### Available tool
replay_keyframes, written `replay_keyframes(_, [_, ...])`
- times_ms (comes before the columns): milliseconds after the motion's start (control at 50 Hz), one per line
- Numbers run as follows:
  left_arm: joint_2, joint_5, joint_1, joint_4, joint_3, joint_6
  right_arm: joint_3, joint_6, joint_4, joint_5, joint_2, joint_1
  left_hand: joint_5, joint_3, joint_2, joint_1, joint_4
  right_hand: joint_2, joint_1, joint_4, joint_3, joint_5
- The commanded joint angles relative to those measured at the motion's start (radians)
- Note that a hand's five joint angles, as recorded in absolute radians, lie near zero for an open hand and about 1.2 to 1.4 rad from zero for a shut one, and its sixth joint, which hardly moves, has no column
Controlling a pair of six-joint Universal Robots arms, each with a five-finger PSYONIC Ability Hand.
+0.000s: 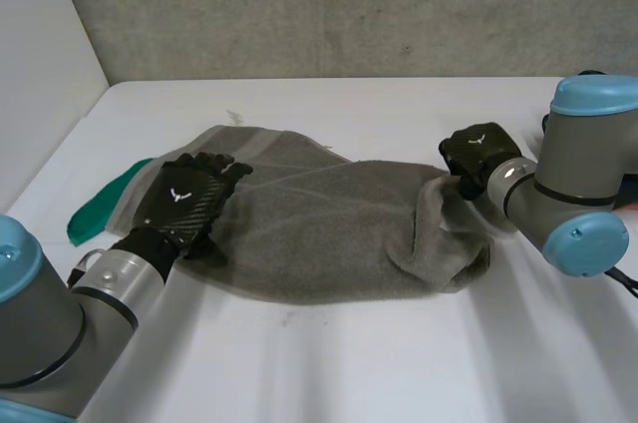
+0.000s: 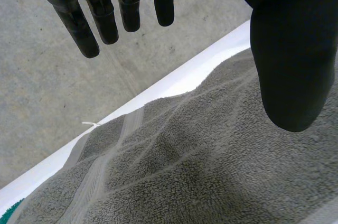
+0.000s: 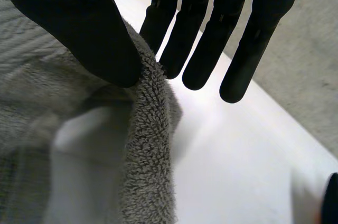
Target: Fold the laundry.
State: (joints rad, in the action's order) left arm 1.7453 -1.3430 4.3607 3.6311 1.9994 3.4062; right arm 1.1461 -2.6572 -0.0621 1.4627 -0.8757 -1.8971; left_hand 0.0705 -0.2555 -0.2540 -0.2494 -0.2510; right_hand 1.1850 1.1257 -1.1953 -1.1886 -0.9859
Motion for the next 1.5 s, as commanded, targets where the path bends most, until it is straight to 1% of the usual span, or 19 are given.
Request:
replay_keyframes(20, [-0.047,-0.007,0.007,-0.124,-0.025,-0.002,-0.037,0.034,0.126,0.022,0.018,0.012,-0.017,0.027,0.026,0.021,0.023,0.211,0.271,-0.201,-0.208,-0.236])
replay_keyframes(120, [-0.058,-0.007,0.008,-0.146,-0.021,0.001,-0.089,0.034,0.356,-0.053,0.090,0.006,-0.040,0.051,0.049,0.045,0.046,0.211,0.271,-0.201,-0.208,-0.236])
replay_keyframes(180, [-0.055,-0.010,0.010,-0.140,-0.019,0.001,-0.126,0.036,0.438,-0.068,0.142,0.003,-0.061,0.071,0.070,0.065,0.067,0.211,0.271,-0.201,-0.208,-0.236])
replay_keyframes(200, [-0.055,-0.015,0.011,-0.138,-0.017,0.001,-0.153,0.040,0.458,-0.065,0.177,0.001,-0.061,0.071,0.070,0.065,0.067,0.130,0.189,-0.119,-0.126,-0.154])
replay_keyframes(240, [-0.053,-0.019,0.014,-0.137,-0.017,0.002,-0.181,0.055,0.440,-0.056,0.205,0.004,-0.067,0.077,0.076,0.071,0.073,-0.496,-0.437,0.507,0.500,0.472])
replay_keyframes(280, [-0.058,-0.028,0.022,-0.137,-0.017,0.002,-0.206,0.094,0.372,-0.029,0.224,0.001,-0.070,0.081,0.079,0.075,0.076,-1.010,-0.951,1.021,1.014,0.986])
replay_keyframes(420, [-0.070,-0.035,0.069,-0.144,-0.024,0.004,-0.138,0.094,0.159,-0.009,0.121,0.010,-0.070,0.081,0.079,0.075,0.076,-1.010,-0.951,1.021,1.014,0.986])
replay_keyframes(540, [-0.084,-0.024,0.161,-0.163,-0.057,0.010,0.075,0.072,0.013,-0.031,-0.136,0.046,-0.070,0.081,0.079,0.075,0.076,-1.010,-0.951,1.021,1.014,0.986])
replay_keyframes(580, [-0.079,-0.013,0.204,-0.190,-0.079,0.018,0.159,0.075,-0.028,-0.059,-0.230,0.062,-0.070,0.081,0.079,0.075,0.076,-0.850,-0.791,0.861,0.854,0.826])
replay_keyframes(640, [-0.057,0.011,0.267,-0.259,-0.120,0.048,0.260,0.083,-0.097,-0.113,-0.301,0.088,-0.070,0.081,0.079,0.075,0.076,-0.671,-0.611,0.681,0.674,0.646])
replay_keyframes(720, [0.022,0.056,0.344,-0.356,-0.187,0.119,0.358,0.100,-0.188,-0.163,-0.335,0.099,-0.014,0.025,0.023,0.019,0.020,-0.462,-0.403,0.472,0.466,0.438])
replay_keyframes(800, [0.111,0.093,0.393,-0.446,-0.247,0.208,0.435,0.134,-0.229,-0.190,-0.338,0.098,0.024,-0.014,-0.015,-0.020,-0.018,-0.341,-0.282,0.352,0.345,0.317])
replay_keyframes(920, [0.197,0.120,0.422,-0.488,-0.303,0.309,0.495,0.134,-0.151,-0.197,-0.318,0.078,0.013,-0.002,-0.004,-0.008,-0.007,-0.350,-0.290,0.360,0.353,0.325])
replay_keyframes(1060, [0.226,0.113,0.416,-0.424,-0.320,0.291,0.515,0.091,0.030,-0.187,-0.256,0.046,-0.011,0.022,0.020,0.015,0.017,-0.629,-0.569,0.639,0.632,0.604])
replay_keyframes(1180, [0.243,0.096,0.399,-0.316,-0.320,0.278,0.515,0.089,0.145,-0.157,-0.204,0.030,-0.005,0.016,0.014,0.010,0.011,-0.635,-0.575,0.645,0.638,0.610])
replay_keyframes(1300, [0.276,0.087,0.395,-0.293,-0.340,0.288,0.508,0.102,0.217,-0.148,-0.171,0.024,0.004,0.007,0.005,0.001,0.002,-0.620,-0.561,0.630,0.624,0.595])
replay_keyframes(1400, [0.304,0.085,0.398,-0.293,-0.363,0.304,0.494,0.128,0.261,-0.144,-0.141,0.024,0.021,-0.011,-0.012,-0.017,-0.015,-0.558,-0.499,0.569,0.562,0.534])
replay_keyframes(1460, [0.321,0.084,0.395,-0.293,-0.375,0.312,0.478,0.143,0.294,-0.136,-0.120,0.029,0.053,-0.043,-0.044,-0.049,-0.047,-0.356,-0.297,0.367,0.360,0.332])
replay_keyframes(1500, [0.332,0.084,0.393,-0.292,-0.378,0.315,0.469,0.146,0.317,-0.134,-0.111,0.032,0.106,-0.096,-0.097,-0.102,-0.100,-0.107,-0.048,0.118,0.111,0.083])
